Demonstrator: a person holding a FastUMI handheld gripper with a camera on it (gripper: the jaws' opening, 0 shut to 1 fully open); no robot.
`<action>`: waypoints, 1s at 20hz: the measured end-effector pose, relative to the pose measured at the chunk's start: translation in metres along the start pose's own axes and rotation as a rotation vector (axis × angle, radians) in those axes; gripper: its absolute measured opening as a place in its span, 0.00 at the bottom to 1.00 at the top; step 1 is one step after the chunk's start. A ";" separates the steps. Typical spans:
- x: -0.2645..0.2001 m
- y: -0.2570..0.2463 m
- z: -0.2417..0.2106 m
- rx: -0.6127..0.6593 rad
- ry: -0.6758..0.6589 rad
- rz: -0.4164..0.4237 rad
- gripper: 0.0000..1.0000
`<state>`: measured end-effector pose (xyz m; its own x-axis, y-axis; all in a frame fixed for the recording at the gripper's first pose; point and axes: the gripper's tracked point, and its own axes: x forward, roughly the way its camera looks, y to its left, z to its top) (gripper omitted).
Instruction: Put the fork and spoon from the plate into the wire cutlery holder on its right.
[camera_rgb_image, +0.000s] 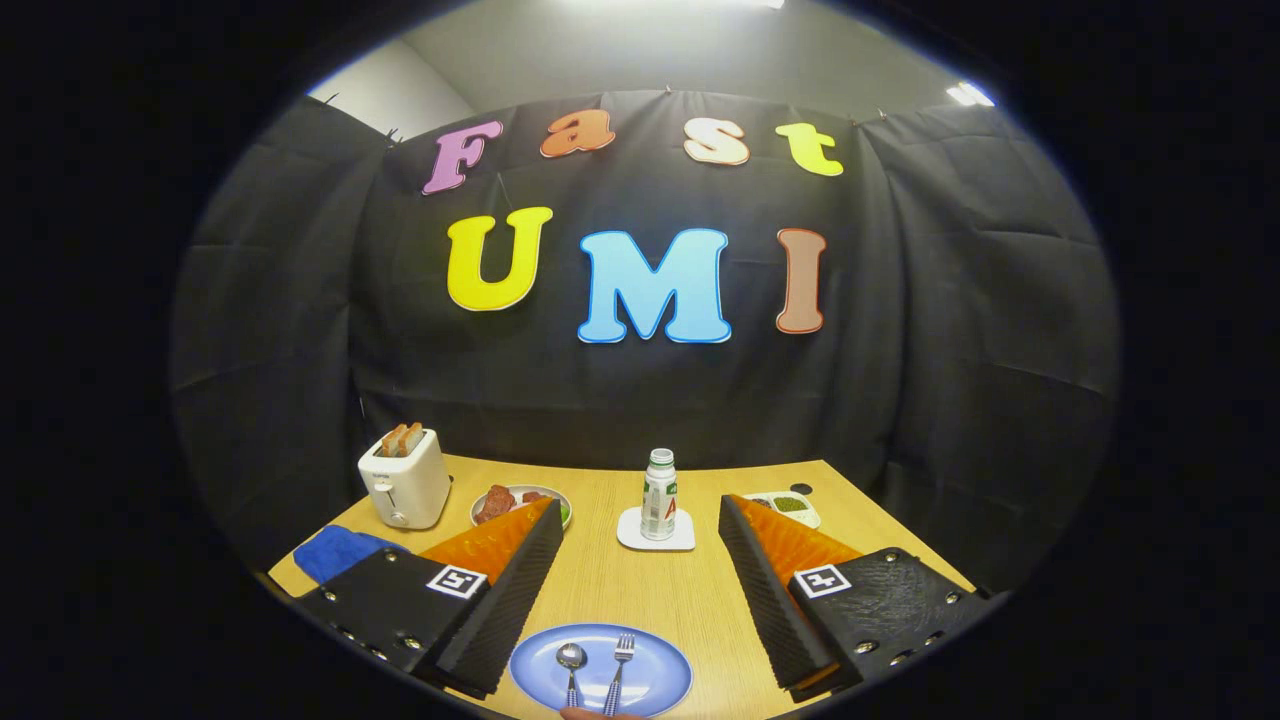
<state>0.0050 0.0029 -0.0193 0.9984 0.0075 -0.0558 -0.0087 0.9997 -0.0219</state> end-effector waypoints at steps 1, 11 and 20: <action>0.000 0.000 -0.005 -0.003 0.017 0.002 0.96; 0.003 -0.001 -0.070 -0.036 0.214 0.000 0.96; -0.001 0.006 -0.130 -0.048 0.382 0.030 0.95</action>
<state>-0.0031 0.0057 -0.1494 0.9051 0.0191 -0.4248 -0.0497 0.9969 -0.0609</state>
